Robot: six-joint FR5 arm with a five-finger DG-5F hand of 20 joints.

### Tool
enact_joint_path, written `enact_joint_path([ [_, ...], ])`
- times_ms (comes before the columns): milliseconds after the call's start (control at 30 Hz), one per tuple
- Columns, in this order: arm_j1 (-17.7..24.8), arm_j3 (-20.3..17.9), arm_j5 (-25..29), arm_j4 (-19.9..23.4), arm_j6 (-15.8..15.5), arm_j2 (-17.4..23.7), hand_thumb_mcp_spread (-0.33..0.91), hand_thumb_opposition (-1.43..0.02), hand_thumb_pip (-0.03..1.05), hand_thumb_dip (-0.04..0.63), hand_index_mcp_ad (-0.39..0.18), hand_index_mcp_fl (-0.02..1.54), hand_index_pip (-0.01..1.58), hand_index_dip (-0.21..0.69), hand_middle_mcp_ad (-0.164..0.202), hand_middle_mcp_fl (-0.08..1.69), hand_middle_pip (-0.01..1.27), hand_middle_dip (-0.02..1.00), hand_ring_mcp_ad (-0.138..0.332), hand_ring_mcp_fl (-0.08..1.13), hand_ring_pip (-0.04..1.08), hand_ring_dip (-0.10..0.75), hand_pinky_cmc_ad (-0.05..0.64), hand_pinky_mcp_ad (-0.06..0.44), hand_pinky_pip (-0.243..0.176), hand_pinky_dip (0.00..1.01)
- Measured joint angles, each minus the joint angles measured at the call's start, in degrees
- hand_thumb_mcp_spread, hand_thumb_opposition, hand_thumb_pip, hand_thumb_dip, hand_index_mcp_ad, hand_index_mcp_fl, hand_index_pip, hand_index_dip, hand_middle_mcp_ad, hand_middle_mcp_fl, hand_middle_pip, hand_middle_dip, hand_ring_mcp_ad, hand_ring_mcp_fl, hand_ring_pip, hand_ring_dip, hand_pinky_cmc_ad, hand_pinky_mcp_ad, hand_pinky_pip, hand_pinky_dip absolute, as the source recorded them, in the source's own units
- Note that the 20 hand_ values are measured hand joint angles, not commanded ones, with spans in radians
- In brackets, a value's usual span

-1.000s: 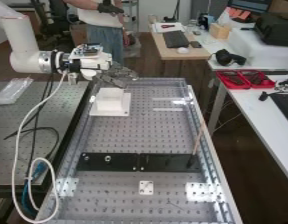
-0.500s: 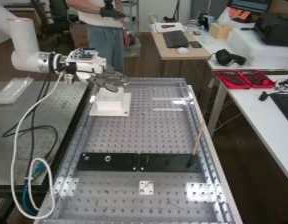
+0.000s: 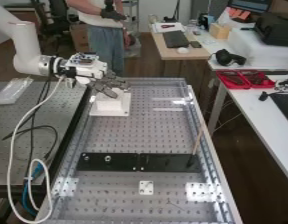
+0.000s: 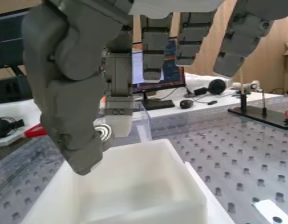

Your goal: Grab the bearing and place it in the white container

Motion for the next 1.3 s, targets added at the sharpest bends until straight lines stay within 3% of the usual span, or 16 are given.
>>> enact_joint_path([
  [233,-0.2,0.5,0.1,-1.3,1.4,-1.1,0.54,-0.94,0.42,0.253,-0.117,0.45,1.29,0.202,0.026,0.17,0.15,0.22,0.101,0.01,0.11,0.101,0.346,0.279,0.003,0.18],
  [367,-0.5,1.2,-0.5,-4.4,3.7,-1.5,0.53,-0.88,0.42,0.253,-0.127,0.42,1.22,0.204,0.024,0.14,0.14,0.22,0.101,0.01,0.11,0.101,0.346,0.278,0.003,0.18],
  [467,-0.5,1.5,-0.9,-5.7,4.4,-1.3,0.5,-0.84,0.44,0.253,-0.126,0.21,1.13,0.204,0.024,0.09,0.14,0.22,0.101,0.01,0.11,0.101,0.346,0.279,0.0,0.18],
  [567,-0.4,1.4,-0.8,-5.8,4.4,-1.0,0.47,-0.8,0.47,0.253,-0.126,0.09,1.0,0.204,0.026,0.03,0.14,0.22,0.101,0.01,0.11,0.101,0.346,0.278,0.0,0.19],
  [733,-0.3,1.2,-0.9,-5.6,4.5,-0.6,0.43,-0.77,0.48,0.253,-0.126,0.05,0.95,0.201,0.024,0.01,0.14,0.22,0.101,0.01,0.11,0.101,0.349,0.279,-0.044,0.23],
  [867,-0.4,1.2,-0.9,-5.6,3.8,0.2,0.42,-0.76,0.51,0.253,-0.126,0.02,0.92,0.201,0.026,0.01,0.14,0.22,0.101,0.01,0.1,0.101,0.349,0.279,-0.042,0.25],
  [967,-1.7,1.6,-2.4,-7.4,3.9,2.2,0.41,-0.75,0.52,0.237,-0.126,0.02,0.84,0.201,0.026,0.01,0.14,0.22,0.101,0.01,0.1,0.101,0.349,0.279,-0.063,0.26],
  [1033,-2.9,2.0,-3.7,-8.5,3.4,4.2,0.39,-0.74,0.5,0.239,-0.126,0.02,0.68,0.201,0.026,0.01,0.14,0.22,0.101,0.01,0.1,0.101,0.347,0.278,-0.063,0.28],
  [1200,-7.3,4.3,-9.9,-12.4,-1.2,10.2,0.36,-0.7,0.44,0.204,-0.126,0.02,0.42,0.201,0.024,0.01,0.14,0.22,0.101,0.02,0.1,0.101,0.351,0.279,-0.075,0.3],
  [1300,-10.8,6.6,-14.8,-15.9,-2.3,12.2,0.35,-0.68,0.45,0.188,-0.124,0.09,0.31,0.201,0.028,0.04,0.14,0.22,0.106,0.0,0.1,0.101,0.349,0.279,-0.075,0.32],
])
